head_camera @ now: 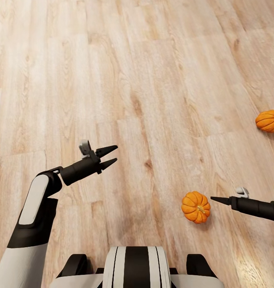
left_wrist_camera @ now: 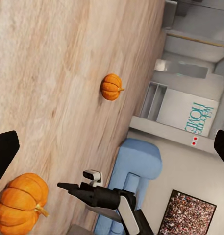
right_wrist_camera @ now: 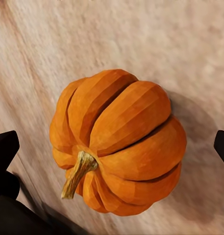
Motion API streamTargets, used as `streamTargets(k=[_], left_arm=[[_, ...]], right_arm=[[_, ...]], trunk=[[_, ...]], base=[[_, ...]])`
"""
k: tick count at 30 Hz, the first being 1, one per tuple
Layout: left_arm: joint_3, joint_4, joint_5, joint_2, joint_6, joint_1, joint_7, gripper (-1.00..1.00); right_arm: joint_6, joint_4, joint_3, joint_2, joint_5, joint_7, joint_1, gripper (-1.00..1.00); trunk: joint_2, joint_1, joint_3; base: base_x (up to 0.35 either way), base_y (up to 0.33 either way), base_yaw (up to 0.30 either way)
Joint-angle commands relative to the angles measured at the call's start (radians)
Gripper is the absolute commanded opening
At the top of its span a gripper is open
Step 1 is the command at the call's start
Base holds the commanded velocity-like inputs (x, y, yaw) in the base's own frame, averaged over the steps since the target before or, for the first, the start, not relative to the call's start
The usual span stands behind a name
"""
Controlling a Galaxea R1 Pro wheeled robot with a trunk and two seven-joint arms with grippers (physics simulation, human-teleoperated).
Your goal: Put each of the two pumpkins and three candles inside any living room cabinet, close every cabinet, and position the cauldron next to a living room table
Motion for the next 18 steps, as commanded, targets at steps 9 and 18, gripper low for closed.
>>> streamTargets(k=[9,18], left_arm=[[0.000,0.000,0.009,0.010,0.004,0.000,0.007,1.00],[0.003,0.000,0.009,0.011,0.004,0.012,0.007,1.00]], right_arm=[[0.005,-0.001,0.000,0.000,-0.003,0.002,0.000,1.00],[0.011,0.001,0.000,-0.001,-0.003,0.003,0.000,1.00]], trunk=[[-0.002,0.003,0.000],[-0.003,0.005,0.000]], base=[[0.000,0.000,0.000],[0.000,0.000,0.000]])
